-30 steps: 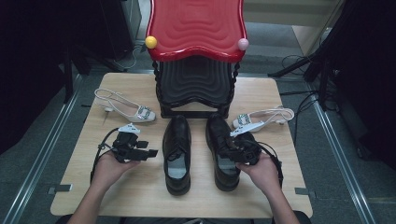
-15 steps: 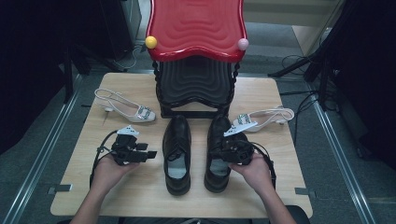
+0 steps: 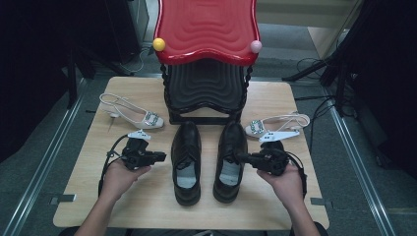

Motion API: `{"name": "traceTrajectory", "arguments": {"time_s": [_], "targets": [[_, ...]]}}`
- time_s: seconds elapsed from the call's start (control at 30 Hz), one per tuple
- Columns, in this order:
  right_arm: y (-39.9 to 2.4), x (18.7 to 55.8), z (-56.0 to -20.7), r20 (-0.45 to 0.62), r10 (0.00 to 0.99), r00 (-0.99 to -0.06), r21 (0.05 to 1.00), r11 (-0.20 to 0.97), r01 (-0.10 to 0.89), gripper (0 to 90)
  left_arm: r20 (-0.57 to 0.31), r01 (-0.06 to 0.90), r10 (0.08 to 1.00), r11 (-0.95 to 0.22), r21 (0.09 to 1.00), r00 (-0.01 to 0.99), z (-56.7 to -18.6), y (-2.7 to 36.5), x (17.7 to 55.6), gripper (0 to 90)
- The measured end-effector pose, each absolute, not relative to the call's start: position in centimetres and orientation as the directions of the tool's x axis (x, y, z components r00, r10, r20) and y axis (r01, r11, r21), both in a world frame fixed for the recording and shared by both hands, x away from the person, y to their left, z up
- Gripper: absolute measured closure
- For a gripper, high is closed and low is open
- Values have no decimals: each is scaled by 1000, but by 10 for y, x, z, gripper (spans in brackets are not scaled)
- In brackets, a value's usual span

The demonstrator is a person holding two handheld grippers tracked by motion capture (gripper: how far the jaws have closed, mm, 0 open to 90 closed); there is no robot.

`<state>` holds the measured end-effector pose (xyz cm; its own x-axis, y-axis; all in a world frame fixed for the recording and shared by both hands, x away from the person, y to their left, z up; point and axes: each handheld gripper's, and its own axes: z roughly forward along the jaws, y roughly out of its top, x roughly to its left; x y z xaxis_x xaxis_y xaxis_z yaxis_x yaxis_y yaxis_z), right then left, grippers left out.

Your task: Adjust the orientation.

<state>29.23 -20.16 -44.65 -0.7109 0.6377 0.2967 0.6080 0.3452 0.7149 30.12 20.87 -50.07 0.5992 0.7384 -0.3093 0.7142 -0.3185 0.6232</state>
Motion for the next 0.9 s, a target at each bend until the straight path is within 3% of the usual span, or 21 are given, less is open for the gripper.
{"name": "traceTrajectory", "arguments": {"time_s": [0.33,0.9], "targets": [[-220,306,-482,300,756,-582,684,255,684,900,-302,723,738,-347,598,604,-509,203,314,900],[-201,318,-509,268,822,-502,601,265,754,900,-298,729,729,-384,567,616,-519,191,323,899]]}}
